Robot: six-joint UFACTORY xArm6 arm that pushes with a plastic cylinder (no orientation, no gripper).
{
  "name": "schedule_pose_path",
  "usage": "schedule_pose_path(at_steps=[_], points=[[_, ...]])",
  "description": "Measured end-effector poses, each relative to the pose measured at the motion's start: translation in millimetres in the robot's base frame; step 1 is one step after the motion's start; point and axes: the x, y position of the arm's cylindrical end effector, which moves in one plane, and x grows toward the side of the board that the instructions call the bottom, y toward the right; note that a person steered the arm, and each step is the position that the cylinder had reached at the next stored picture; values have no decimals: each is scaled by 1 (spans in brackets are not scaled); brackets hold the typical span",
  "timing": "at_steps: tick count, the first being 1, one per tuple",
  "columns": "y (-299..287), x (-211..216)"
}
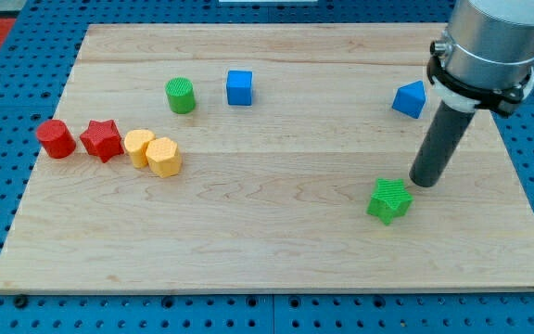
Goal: Slide the triangle on top of green star
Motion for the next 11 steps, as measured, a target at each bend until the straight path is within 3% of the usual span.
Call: schedule_pose_path(at_steps=[1,2,3,4,5,6,7,9,10,11], points=[[-46,-14],[-73,2],[-3,34],[-3,-3],[77,-50],[86,-103],[57,-153],[11,-63],[50,-111],[29,-144]])
